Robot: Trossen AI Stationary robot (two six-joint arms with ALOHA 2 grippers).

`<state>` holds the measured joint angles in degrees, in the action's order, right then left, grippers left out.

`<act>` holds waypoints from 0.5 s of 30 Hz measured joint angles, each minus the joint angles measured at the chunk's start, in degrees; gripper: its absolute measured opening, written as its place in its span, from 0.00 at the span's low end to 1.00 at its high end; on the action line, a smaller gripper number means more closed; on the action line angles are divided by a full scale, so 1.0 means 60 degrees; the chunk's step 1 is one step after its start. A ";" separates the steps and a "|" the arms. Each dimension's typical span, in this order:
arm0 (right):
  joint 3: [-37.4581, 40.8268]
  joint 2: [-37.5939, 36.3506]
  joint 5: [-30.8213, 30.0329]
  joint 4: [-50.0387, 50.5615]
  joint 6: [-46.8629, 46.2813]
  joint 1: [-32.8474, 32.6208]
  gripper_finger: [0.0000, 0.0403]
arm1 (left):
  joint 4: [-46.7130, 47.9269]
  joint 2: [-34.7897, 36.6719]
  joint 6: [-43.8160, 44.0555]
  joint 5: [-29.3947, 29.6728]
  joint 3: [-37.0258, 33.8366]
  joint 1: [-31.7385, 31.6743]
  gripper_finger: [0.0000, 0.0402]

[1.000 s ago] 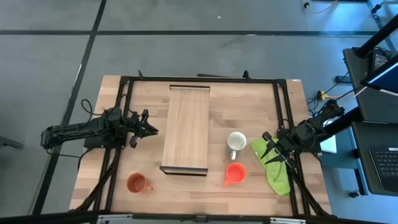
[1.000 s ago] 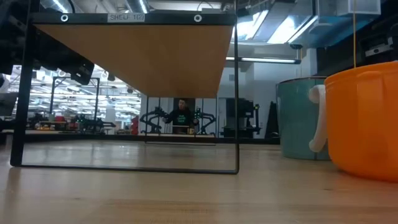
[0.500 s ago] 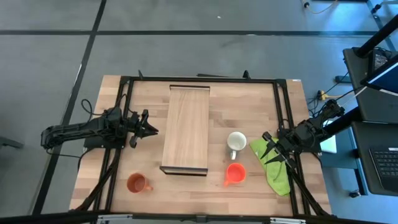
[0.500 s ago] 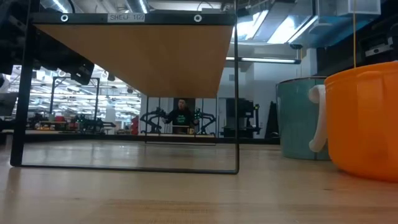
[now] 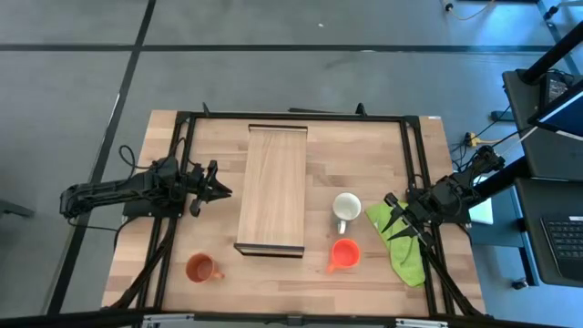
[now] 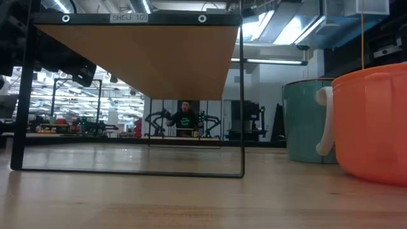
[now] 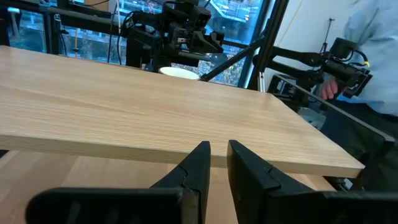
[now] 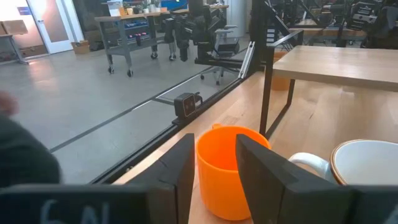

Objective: Stack small to large cups/mugs on shelf

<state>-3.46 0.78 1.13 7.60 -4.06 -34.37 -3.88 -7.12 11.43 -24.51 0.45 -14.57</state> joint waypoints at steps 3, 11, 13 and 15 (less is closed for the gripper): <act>0.0000 0.0000 0.0000 0.0000 0.0000 0.0000 0.29 | 0.0000 -0.0001 0.0002 0.0000 -0.0001 0.0001 0.13; 0.0000 0.0004 -0.0306 -0.0378 -0.0222 -0.0004 0.29 | 0.0000 0.0000 0.0002 -0.0001 0.0000 0.0000 0.13; 0.0000 0.0004 -0.0560 -0.1177 0.0210 0.0000 0.29 | 0.0000 0.0000 0.0001 0.0000 0.0000 0.0000 0.13; 0.0000 0.0004 -0.0626 -0.2508 0.0992 0.0000 0.29 | 0.0000 0.0000 0.0002 0.0000 -0.0001 0.0000 0.13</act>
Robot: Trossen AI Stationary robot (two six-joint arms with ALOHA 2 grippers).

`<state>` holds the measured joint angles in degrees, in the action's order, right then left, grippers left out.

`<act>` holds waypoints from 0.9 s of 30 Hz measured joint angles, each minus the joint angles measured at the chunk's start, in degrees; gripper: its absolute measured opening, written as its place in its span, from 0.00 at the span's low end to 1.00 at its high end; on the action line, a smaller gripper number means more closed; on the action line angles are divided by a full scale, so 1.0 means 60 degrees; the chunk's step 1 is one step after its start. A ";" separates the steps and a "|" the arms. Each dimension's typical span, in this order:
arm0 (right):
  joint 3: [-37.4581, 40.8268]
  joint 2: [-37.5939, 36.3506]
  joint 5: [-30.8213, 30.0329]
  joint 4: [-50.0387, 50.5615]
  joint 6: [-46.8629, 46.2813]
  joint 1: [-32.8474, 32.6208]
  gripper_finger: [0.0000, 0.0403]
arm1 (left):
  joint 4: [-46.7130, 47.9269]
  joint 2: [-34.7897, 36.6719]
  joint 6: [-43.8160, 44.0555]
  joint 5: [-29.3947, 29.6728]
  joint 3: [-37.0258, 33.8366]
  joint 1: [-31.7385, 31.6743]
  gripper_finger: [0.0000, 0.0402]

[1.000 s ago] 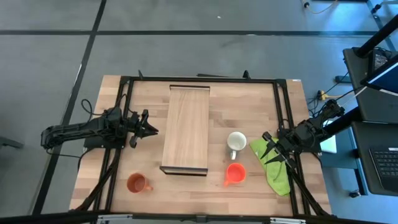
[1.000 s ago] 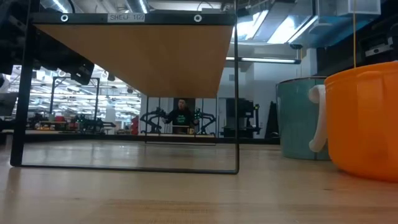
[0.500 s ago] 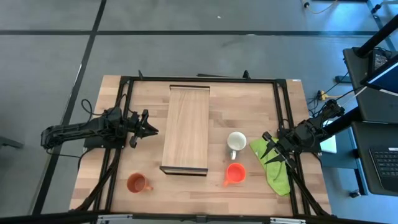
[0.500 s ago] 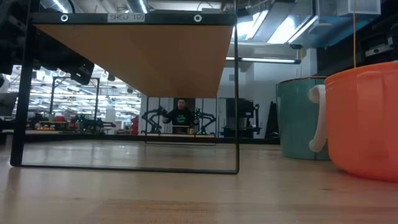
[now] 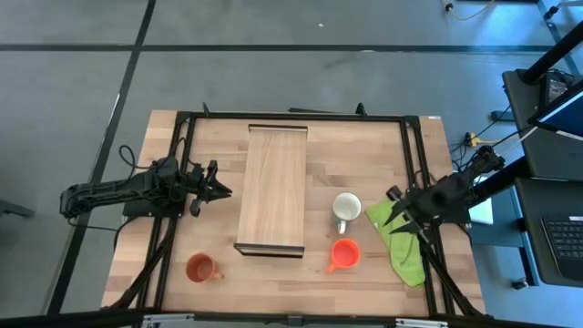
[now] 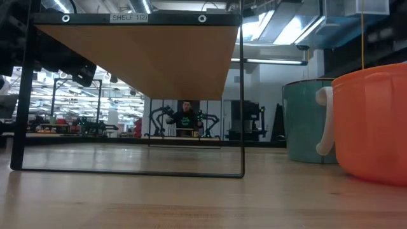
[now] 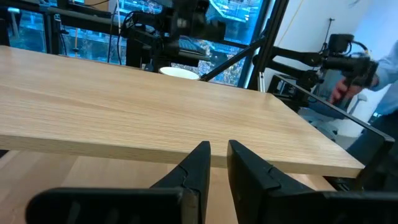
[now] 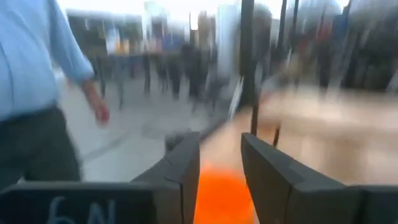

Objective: Stack small to large cups/mugs on shelf
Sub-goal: Put the blue mug on the shelf

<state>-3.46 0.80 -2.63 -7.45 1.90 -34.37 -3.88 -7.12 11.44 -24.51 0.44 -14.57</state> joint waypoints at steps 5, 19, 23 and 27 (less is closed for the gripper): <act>0.0000 0.0000 0.0200 -0.3893 0.1160 -0.0003 0.29 | 0.0000 -0.0001 -0.0001 0.0000 0.0001 0.0000 0.13; -0.1125 -0.0011 -0.0301 -0.7081 0.0767 0.0000 0.29 | 0.0000 -0.0003 0.0001 -0.0001 0.0001 0.0003 0.13; -0.2602 -0.0011 -0.0484 -0.4686 0.1777 0.0000 0.29 | 0.0000 -0.0003 0.0001 -0.0001 0.0001 0.0002 0.13; -0.4491 0.0132 -0.0927 -0.1066 0.2407 0.0000 0.29 | 0.0000 -0.0003 -0.0001 -0.0001 0.0001 0.0001 0.13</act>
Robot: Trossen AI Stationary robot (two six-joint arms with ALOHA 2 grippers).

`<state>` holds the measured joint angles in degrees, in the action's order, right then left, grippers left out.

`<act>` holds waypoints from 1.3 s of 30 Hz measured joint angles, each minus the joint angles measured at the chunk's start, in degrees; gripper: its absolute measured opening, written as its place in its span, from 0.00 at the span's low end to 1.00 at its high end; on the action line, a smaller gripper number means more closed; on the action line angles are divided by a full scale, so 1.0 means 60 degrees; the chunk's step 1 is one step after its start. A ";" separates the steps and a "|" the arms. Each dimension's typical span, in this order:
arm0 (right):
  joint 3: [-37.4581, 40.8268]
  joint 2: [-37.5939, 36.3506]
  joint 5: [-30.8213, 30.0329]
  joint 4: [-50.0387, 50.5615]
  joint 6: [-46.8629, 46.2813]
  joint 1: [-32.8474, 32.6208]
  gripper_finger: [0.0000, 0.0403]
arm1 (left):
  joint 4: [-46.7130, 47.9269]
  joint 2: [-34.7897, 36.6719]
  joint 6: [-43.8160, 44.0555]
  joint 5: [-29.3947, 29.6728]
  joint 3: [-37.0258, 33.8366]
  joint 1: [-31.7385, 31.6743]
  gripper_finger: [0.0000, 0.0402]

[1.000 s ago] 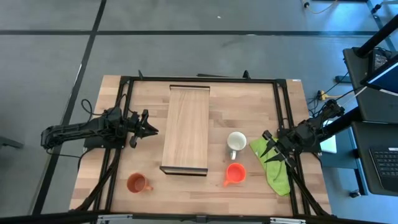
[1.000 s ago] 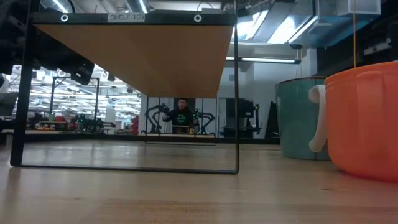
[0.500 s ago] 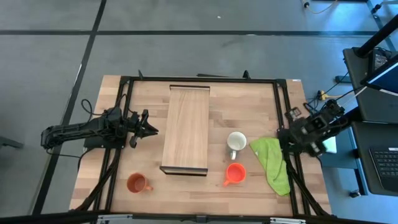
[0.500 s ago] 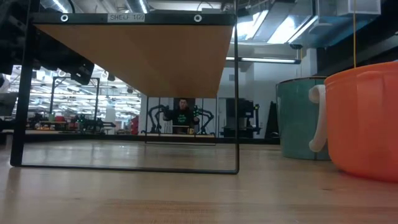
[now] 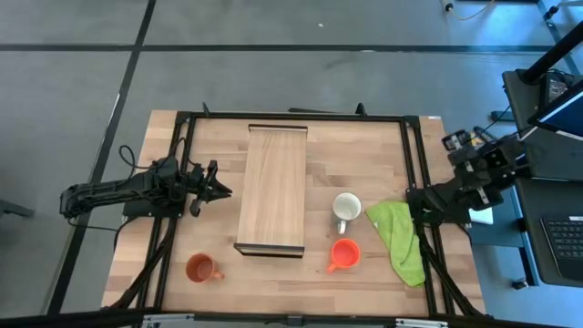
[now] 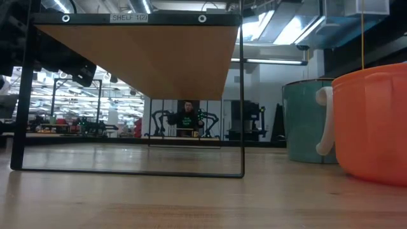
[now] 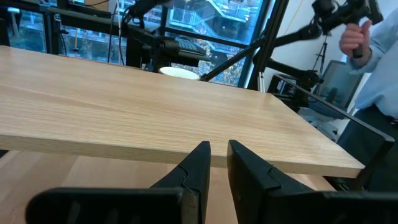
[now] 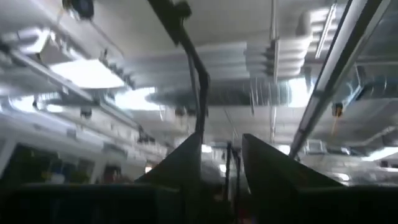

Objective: Stack small to large cups/mugs on shelf
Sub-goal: Put the blue mug on the shelf

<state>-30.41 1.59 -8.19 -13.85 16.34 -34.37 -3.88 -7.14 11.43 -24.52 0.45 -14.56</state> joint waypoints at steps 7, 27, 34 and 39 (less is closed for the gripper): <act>-0.3372 0.1183 -0.1638 0.4604 0.0115 -0.0003 0.29 | 0.0000 0.0000 0.0002 0.0001 0.0000 0.0003 0.13; -0.9191 0.6326 -0.5994 1.3173 -0.2549 0.0000 0.29 | 0.0000 0.0003 0.0002 0.0001 -0.0004 -0.0001 0.13; -1.0171 0.7343 -0.5215 1.7160 -0.9243 0.0004 0.29 | 0.0001 0.0000 0.0002 -0.0002 -0.0001 -0.0001 0.13; -1.0122 0.7438 -0.2968 1.7110 -1.2014 0.0004 0.29 | 0.0000 0.0000 0.0002 0.0000 -0.0001 0.0002 0.13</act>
<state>-91.14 46.22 -26.00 88.81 -55.74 -34.35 -3.88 -7.14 11.44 -24.52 0.44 -14.55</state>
